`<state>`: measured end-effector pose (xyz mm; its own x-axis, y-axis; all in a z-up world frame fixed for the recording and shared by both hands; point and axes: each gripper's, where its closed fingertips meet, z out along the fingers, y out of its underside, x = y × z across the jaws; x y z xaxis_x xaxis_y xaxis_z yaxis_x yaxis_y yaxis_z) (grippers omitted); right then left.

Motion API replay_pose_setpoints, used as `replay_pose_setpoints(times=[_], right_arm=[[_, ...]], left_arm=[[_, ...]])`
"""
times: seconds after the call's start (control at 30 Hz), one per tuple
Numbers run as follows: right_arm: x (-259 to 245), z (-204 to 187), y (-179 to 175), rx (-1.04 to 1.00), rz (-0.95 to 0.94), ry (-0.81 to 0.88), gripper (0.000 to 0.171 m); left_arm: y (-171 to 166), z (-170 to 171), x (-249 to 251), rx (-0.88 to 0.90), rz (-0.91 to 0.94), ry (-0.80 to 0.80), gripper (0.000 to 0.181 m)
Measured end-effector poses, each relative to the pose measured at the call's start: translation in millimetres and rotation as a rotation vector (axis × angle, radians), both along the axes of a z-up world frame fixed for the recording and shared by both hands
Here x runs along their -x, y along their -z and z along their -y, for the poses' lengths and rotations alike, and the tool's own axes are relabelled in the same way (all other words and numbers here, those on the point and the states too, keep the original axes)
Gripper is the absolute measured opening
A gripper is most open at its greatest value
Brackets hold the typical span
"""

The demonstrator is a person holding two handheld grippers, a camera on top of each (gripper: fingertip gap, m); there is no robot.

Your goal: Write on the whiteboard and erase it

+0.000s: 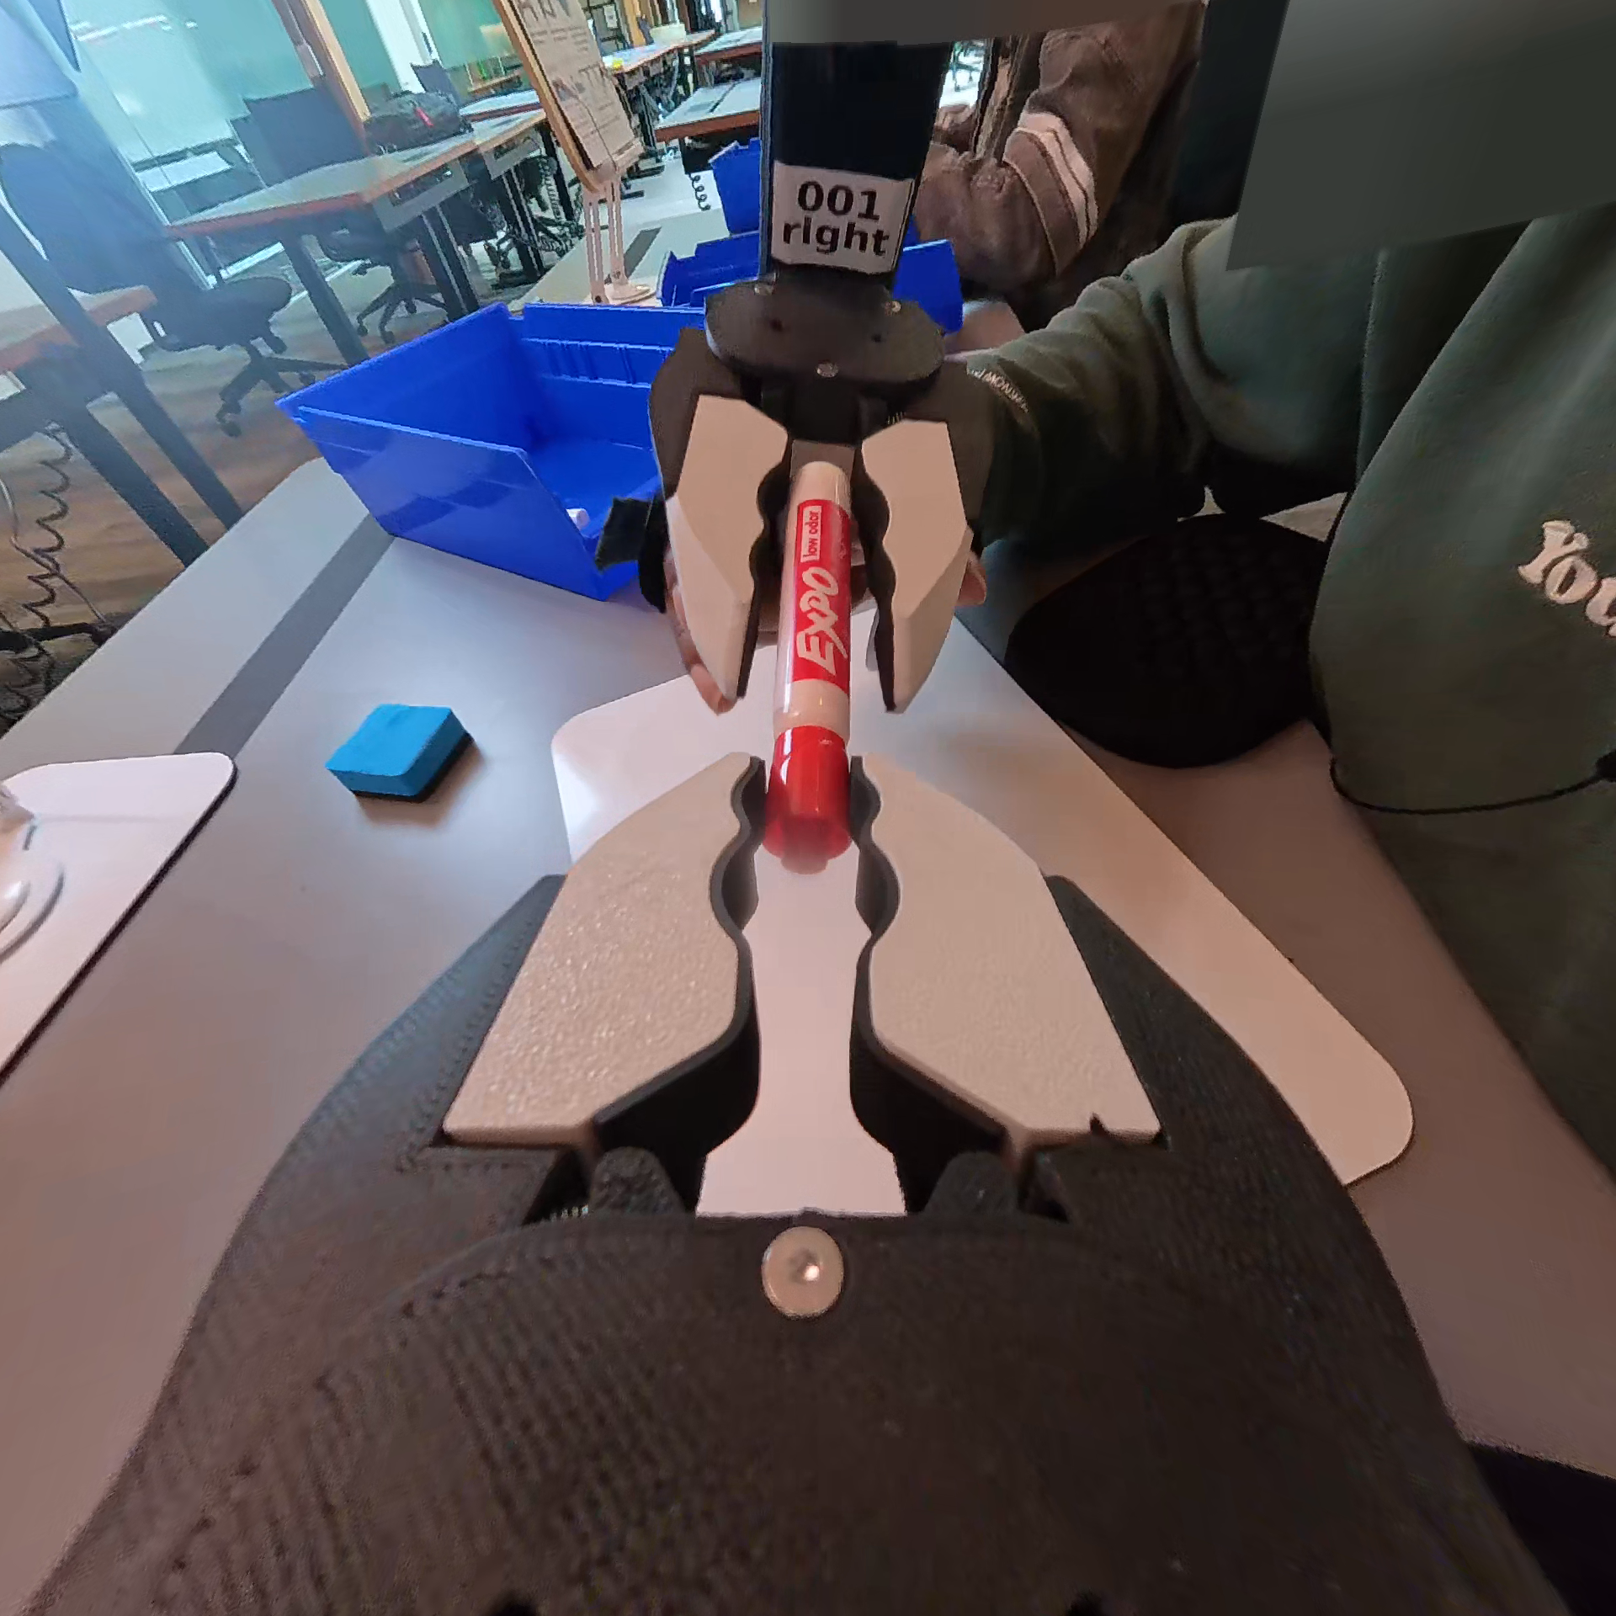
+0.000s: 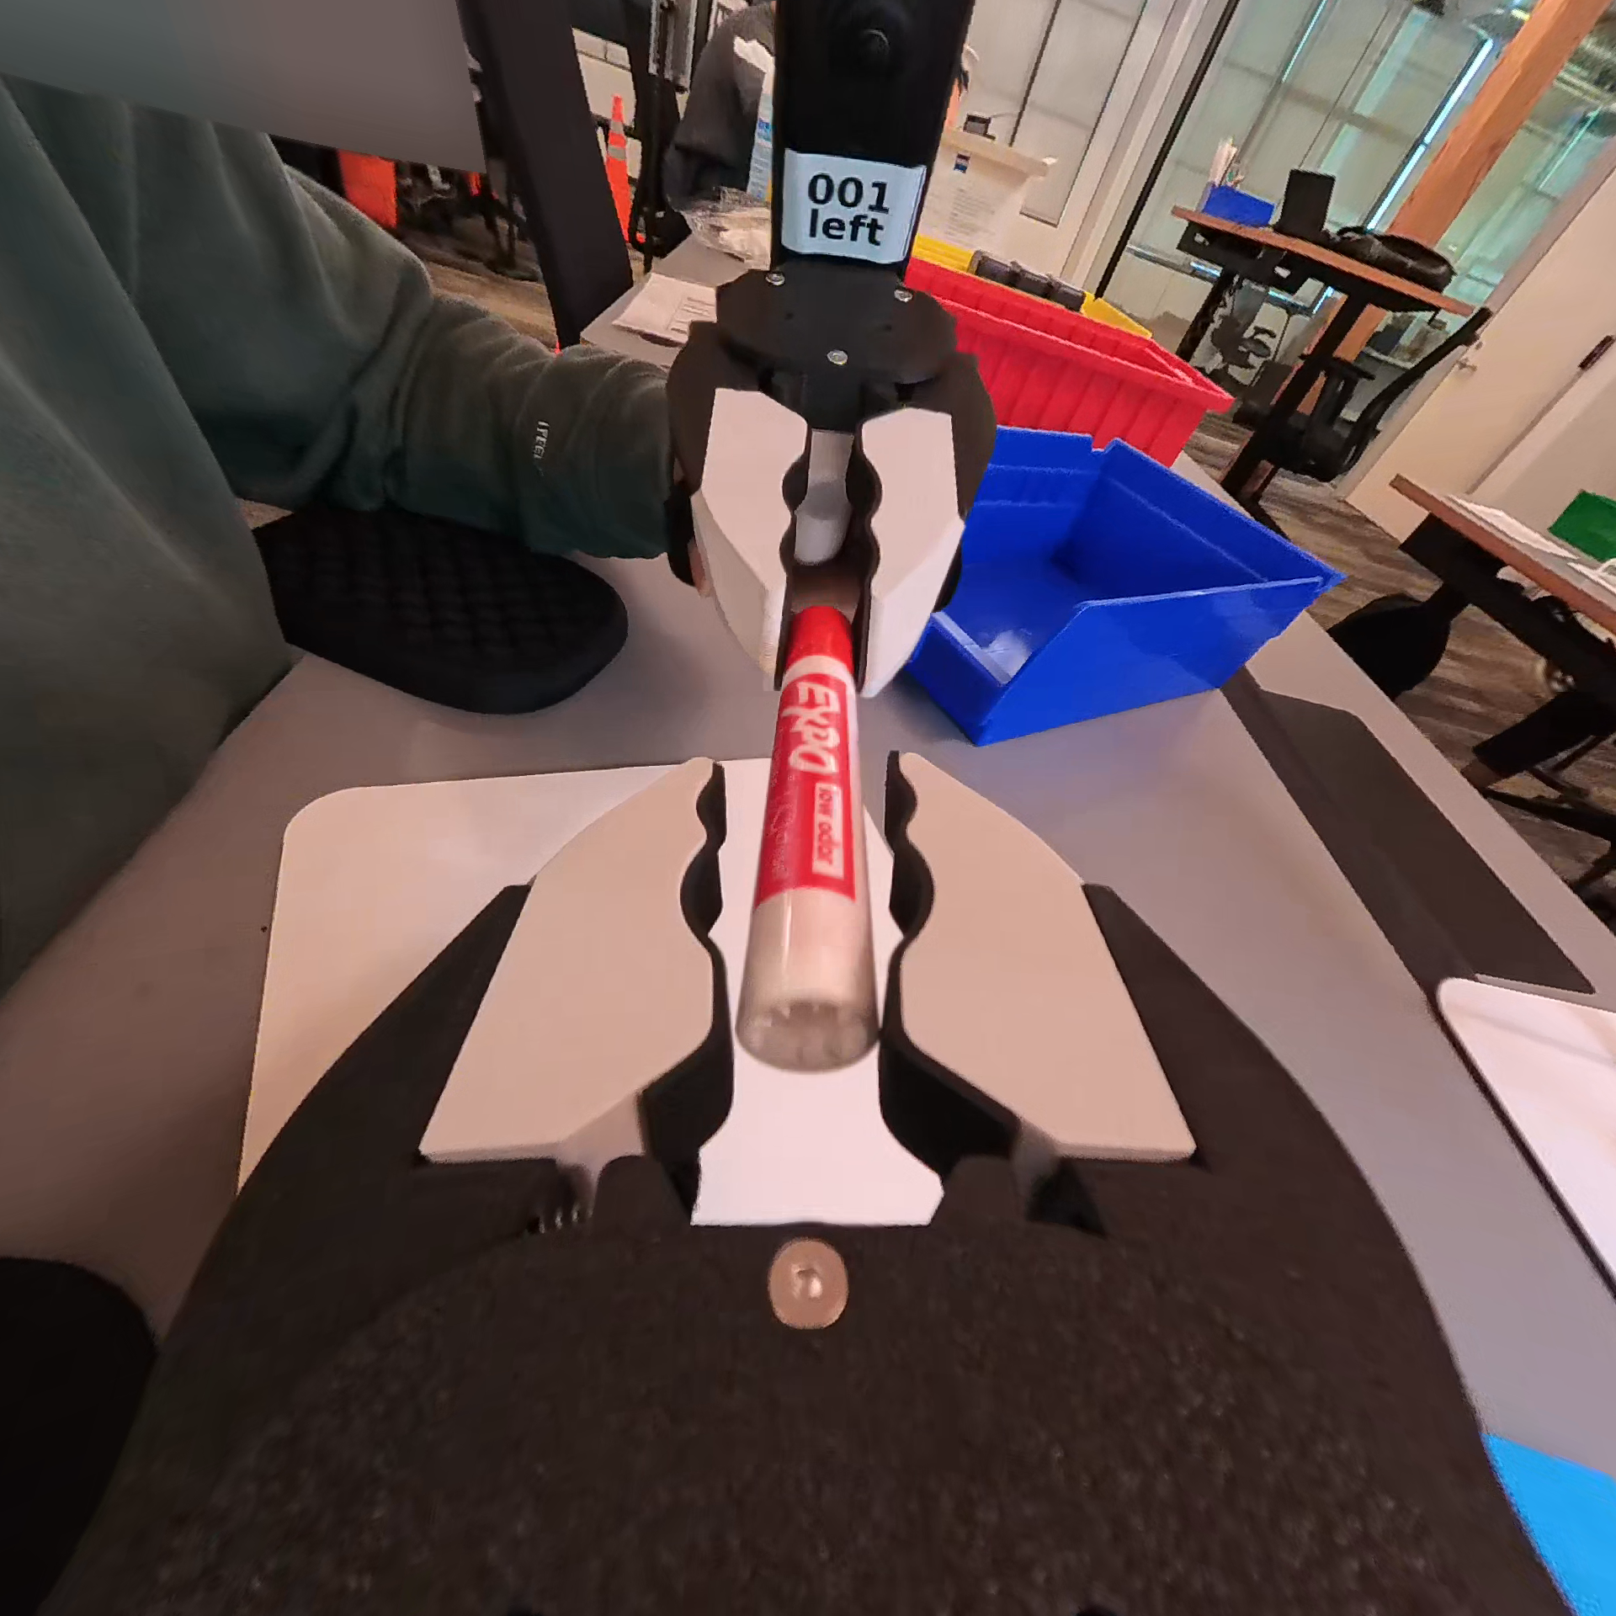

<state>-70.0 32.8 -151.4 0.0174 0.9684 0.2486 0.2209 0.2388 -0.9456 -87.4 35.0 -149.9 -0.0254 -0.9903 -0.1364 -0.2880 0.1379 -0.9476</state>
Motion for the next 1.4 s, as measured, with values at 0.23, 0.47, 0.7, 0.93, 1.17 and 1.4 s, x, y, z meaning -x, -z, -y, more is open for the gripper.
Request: replay_pose_setpoints(times=[0.23, 0.47, 0.7, 0.93, 1.17, 1.4], right_arm=[[6, -2, 3, 0.043, -0.033, 0.010, 0.040], [13, 5, 11, 0.066, -0.037, -0.006, 0.040], [14, 8, 12, 0.064, -0.050, -0.009, 0.037], [13, 13, 9, 0.069, -0.100, -0.012, 0.034], [13, 11, 7, 0.114, -0.111, 0.012, 0.033], [13, 14, 6, 0.154, -0.118, -0.005, 0.033]], left_arm=[[1, 2, -7, 0.129, 0.048, 0.009, 0.018], [9, 7, -14, 0.277, 0.066, 0.036, 0.018], [12, 9, -15, 0.344, 0.063, 0.048, 0.018], [13, 13, -16, 0.351, 0.052, 0.063, 0.018], [11, 11, -13, 0.338, 0.071, 0.067, 0.019], [9, 14, -14, 0.294, 0.080, 0.065, 0.019]])
